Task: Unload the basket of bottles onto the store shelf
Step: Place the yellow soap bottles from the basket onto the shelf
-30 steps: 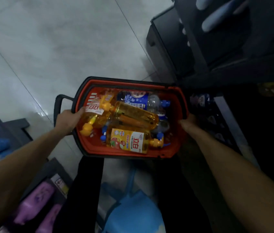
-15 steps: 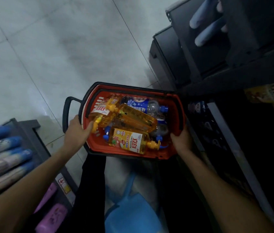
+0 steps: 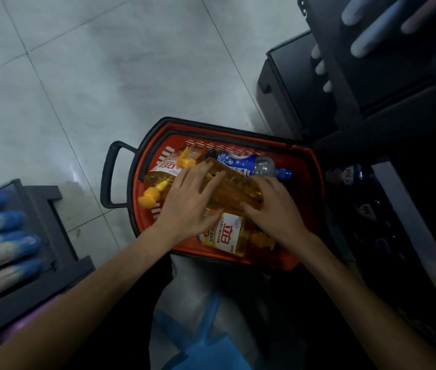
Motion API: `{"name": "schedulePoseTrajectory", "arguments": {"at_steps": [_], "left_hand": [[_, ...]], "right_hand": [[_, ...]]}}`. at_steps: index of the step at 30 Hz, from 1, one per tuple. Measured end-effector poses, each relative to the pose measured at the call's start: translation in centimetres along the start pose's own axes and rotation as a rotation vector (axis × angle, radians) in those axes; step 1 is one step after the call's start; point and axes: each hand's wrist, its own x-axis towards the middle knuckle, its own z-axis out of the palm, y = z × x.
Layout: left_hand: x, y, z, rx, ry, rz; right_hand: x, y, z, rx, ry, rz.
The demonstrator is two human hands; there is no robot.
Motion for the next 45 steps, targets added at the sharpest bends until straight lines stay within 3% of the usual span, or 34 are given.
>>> {"name": "schedulePoseTrajectory", "arguments": {"at_steps": [3,7,13,15,21,26,30,36,40,45], "left_hand": [[1.5,-1.0,2.0,0.043,0.040,0.078],[4.4,-2.3,3.3,0.171,-0.077,0.154],[5.8,-3.8,2.4,0.247,-0.085,0.295],[5.8,-4.0,1.9,0.286,-0.101,0.301],[4.6,-1.3,0.5,0.294,0.071,0.250],[1.9,1.6,-0.5,0.220,0.349,0.124],[0.0,3.4,-1.1,0.061,0.518,-0.039],[-0.9,5.9,-0.4,-0.256,0.353,-0.310],[-0.6,7.6,0.8,-0.687,0.253,-0.360],[-0.1,10.0,0.5,-1.038,0.286,-0.300]], "right_hand": [[1.8,0.2,1.5,-0.098,-0.041,-0.088],[3.6,0.9,2.5,-0.157,-0.032,-0.168],[5.5,0.7,3.3,-0.324,-0.067,-0.178],[5.7,1.1,4.3,-0.345,-0.008,-0.202],[5.0,1.5,5.5,-0.009,0.091,-0.122],[3.0,2.0,5.6,0.116,0.245,-0.124],[0.9,2.0,4.4,0.142,0.380,-0.096],[-3.8,1.9,1.5,0.208,0.501,-0.123],[-5.7,1.5,0.8,0.316,0.565,-0.115],[-7.7,1.0,0.0,0.416,0.622,-0.155]]}}
